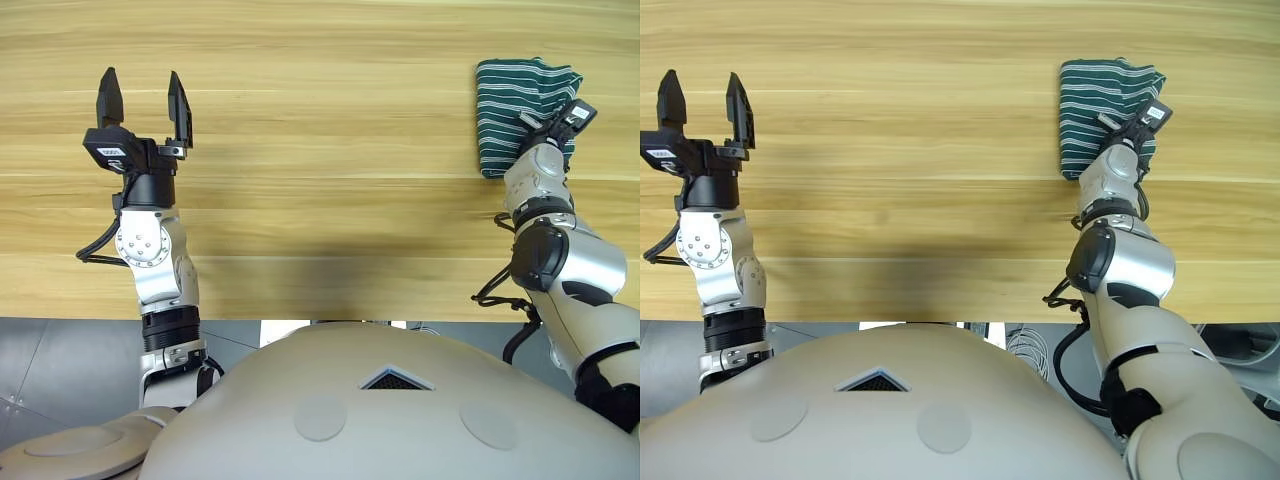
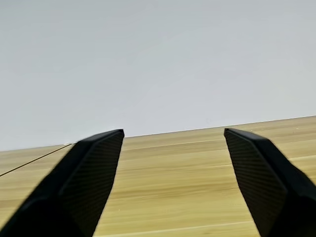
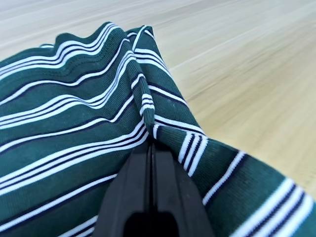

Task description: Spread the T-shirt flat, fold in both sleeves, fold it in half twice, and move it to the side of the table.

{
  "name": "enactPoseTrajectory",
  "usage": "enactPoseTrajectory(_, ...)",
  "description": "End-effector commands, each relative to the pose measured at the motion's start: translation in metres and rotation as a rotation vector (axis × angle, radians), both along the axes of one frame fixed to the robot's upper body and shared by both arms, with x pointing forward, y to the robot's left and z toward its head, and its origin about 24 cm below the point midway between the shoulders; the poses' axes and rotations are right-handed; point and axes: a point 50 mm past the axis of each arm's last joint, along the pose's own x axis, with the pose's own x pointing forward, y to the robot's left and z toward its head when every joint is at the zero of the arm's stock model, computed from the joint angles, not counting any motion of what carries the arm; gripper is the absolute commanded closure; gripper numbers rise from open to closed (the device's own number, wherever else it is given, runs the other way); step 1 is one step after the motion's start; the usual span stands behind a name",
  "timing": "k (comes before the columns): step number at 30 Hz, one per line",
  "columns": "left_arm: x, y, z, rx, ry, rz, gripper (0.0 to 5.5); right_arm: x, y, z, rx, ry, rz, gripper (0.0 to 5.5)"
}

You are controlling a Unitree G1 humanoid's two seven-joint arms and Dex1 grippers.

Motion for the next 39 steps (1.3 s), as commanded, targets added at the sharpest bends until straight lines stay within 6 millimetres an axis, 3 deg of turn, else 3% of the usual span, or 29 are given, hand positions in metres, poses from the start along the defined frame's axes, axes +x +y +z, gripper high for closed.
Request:
enactPoseTrajectory(1,0.001,-0.003,-0.001,-0.008,-0.005,-0.005,1.87,-0.012,0.001,-0.013,-0.040,0.056,0.039,5.48)
enactPoseTrajectory(4,0.001,-0.004,-0.001,-0.009,-0.006,-0.006,1.87,-0.003,-0.006,0.005,-0.142,-0.029,0.078,5.48)
enactPoseTrajectory(7,0.006,-0.003,0.000,-0.011,-0.009,-0.006,1.87,0.016,-0.011,0.049,-0.315,-0.290,0.160,5.48)
enactPoseTrajectory(10,0.012,-0.004,0.001,-0.017,-0.015,-0.007,1.87,0.022,0.001,0.083,-0.507,-0.525,0.296,5.48)
enactPoseTrajectory(12,0.018,-0.006,0.000,-0.019,-0.007,-0.018,1.87,0.017,0.018,0.095,-0.625,-0.659,0.399,5.48)
enactPoseTrajectory(17,0.034,-0.006,-0.011,0.007,0.050,-0.030,1.87,0.000,0.041,0.092,-0.734,-0.780,0.495,5.48)
enactPoseTrajectory(25,0.045,0.003,-0.042,0.068,0.154,0.058,1.87,-0.007,0.042,0.063,-0.625,-0.688,0.543,5.48)
enactPoseTrajectory(39,0.044,0.007,-0.039,0.025,0.069,0.103,1.87,0.001,0.056,0.065,-0.564,-0.722,0.656,5.48)
